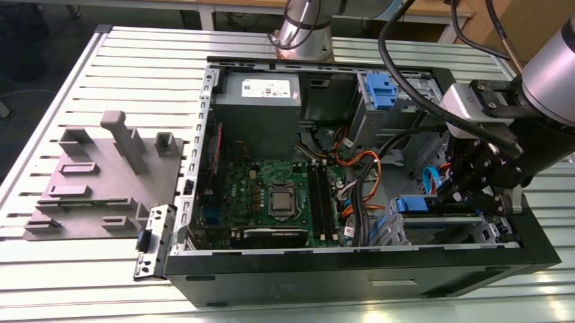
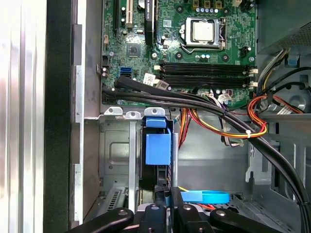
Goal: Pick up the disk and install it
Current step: 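Insert the first disk wire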
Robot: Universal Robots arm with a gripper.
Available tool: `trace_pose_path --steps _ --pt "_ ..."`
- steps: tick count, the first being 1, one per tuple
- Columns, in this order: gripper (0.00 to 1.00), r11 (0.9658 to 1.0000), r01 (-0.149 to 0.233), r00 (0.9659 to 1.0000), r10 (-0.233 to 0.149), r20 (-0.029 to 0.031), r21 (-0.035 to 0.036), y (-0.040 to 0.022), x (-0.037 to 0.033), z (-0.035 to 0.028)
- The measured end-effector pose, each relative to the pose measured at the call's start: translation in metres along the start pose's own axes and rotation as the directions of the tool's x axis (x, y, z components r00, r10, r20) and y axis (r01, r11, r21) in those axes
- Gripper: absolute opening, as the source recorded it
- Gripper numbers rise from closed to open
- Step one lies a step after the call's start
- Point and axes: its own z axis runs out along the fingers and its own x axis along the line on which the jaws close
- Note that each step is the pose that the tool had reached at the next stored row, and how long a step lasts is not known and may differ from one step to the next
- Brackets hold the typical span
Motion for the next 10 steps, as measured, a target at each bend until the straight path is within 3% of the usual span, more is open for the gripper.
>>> trace_pose_path --steps 4,5,10 --pt "0.17 1.0000 0.000 1.0000 0.000 0.0012 0.0001 0.0000 0.0000 0.0007" --pt "0.24 1.0000 0.000 1.0000 0.000 0.0005 0.0000 0.0000 0.0000 0.0003" --pt "0.24 1.0000 0.000 1.0000 0.000 -0.0003 0.0001 0.0000 -0.0001 -0.0012"
